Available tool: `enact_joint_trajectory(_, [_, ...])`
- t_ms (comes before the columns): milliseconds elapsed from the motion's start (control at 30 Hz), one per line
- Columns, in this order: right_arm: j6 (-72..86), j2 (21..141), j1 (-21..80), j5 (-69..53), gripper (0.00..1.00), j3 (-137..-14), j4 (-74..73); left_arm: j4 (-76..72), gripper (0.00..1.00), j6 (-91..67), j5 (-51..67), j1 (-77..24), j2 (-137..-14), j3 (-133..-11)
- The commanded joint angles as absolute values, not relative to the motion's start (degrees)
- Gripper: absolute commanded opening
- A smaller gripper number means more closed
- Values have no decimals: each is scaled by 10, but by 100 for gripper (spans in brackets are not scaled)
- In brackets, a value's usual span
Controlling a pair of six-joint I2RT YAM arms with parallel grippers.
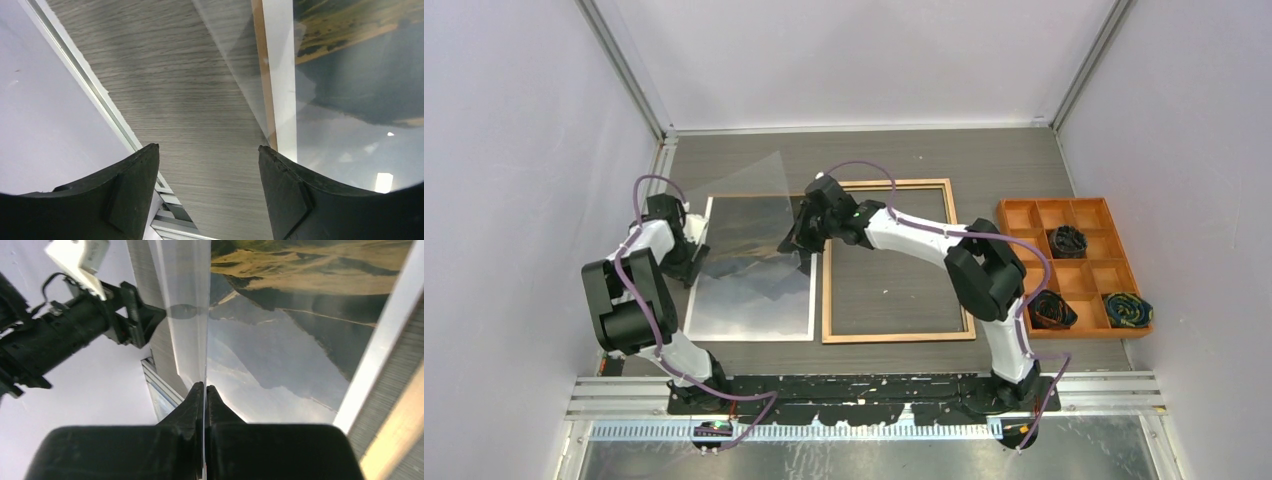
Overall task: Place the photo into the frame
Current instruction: Pick up the photo frame item at the center of the board.
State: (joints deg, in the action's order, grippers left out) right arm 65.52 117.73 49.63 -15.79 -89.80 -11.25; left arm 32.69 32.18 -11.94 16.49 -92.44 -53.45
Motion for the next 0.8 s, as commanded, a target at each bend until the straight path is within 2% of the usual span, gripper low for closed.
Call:
enact_joint_trajectory(0, [572,1099,470,-127,1,-901,-170,418,76,314,-64,182,-899,-608])
enact_joint_trajectory(200, [531,929,402,-100,1,-753,-231,499,77,298,-36,166,-878,-702])
enact_joint_trajectory(467, [480,724,309,-37,1,-573,-375,502,78,262,-68,49,-882,-699])
enact_joint_trajectory(767, [387,678,260,-10,1,-571,-531,488,77,223,-107,-120,-927,-715])
